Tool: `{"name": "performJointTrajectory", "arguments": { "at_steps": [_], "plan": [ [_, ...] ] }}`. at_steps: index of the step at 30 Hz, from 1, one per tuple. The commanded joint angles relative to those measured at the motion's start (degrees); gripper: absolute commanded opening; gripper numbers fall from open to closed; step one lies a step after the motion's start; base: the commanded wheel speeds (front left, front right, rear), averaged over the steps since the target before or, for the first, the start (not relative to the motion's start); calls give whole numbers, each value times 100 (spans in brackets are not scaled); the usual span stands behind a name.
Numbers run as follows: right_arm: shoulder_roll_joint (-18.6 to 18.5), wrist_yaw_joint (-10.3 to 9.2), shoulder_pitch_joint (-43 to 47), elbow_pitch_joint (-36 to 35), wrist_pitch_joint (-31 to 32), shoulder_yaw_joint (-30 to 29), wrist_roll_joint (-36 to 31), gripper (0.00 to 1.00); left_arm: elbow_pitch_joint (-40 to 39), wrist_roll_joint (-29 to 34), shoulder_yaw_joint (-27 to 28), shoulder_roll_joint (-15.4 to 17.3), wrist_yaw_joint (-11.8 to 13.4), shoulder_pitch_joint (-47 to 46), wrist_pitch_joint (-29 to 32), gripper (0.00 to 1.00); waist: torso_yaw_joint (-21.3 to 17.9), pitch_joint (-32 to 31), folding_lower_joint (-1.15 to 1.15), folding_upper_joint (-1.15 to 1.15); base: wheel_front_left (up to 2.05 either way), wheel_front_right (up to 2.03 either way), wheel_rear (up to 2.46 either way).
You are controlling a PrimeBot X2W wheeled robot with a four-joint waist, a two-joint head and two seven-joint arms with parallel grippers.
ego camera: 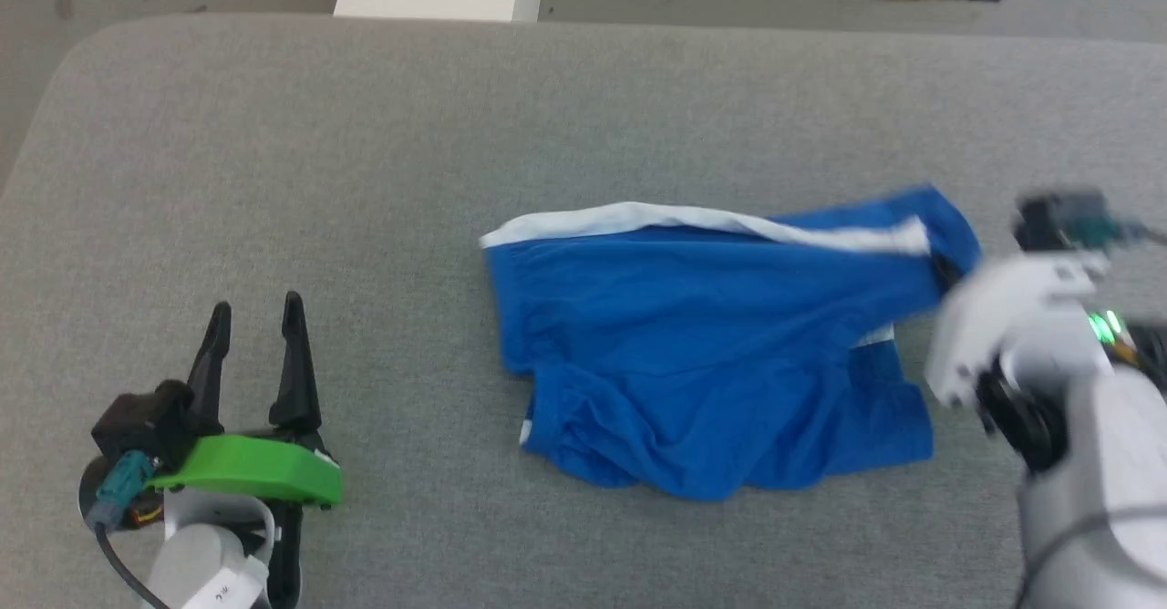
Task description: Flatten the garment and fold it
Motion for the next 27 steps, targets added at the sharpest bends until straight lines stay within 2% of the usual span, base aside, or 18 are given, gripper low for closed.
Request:
{"name": "performJointTrajectory", "arguments": {
  "at_steps": [1, 6, 7, 8, 11, 15, 19, 23, 27],
  "plan": [
    [-3, -9, 477, -153, 81, -162, 150, 0, 17, 44, 7, -49, -33, 87, -27, 100, -193, -284, 0, 0, 0, 0, 0],
    [-3, -9, 1735, -433, 376, -263, 837, 0, 95, 51, -16, -111, -37, 225, -27, 100, -337, -353, 0, 0, 0, 0, 0],
    [-3, -9, 1822, -461, 318, -227, 944, 38, 106, 59, -14, -106, -37, 239, -27, 100, -364, -361, 0, 0, 0, 0, 0],
    [-3, -9, 1884, -505, 191, -223, 1052, 100, 113, 66, -5, -100, -38, 252, -27, 100, -393, -370, 0, 0, 0, 0, 0],
    [-3, -9, 1920, -656, -151, -343, 1161, 100, 129, 81, 8, -92, -39, 272, -27, 100, -433, -404, 0, 0, 0, 0, 0],
    [-3, -9, 1798, -1093, -276, -492, 870, 100, 116, 105, 43, -81, -39, 292, -27, 100, -476, -421, 0, 0, 0, 0, 0],
    [-3, -9, 1487, -1437, 111, -337, 505, 100, 86, 110, 64, -70, -40, 274, -27, 100, -501, -351, 0, 0, 0, 0, 0],
    [-3, -9, 1293, -1254, 760, 23, 196, 100, 89, 67, -3, -54, -41, 211, -27, 100, -473, -224, 0, 0, 0, 0, 0],
    [-3, -9, 1161, -962, 956, 63, 33, 100, 118, -2, -87, -2, -41, 140, -27, 100, -420, -129, 0, 0, 0, 0, 0]
  ]
}}
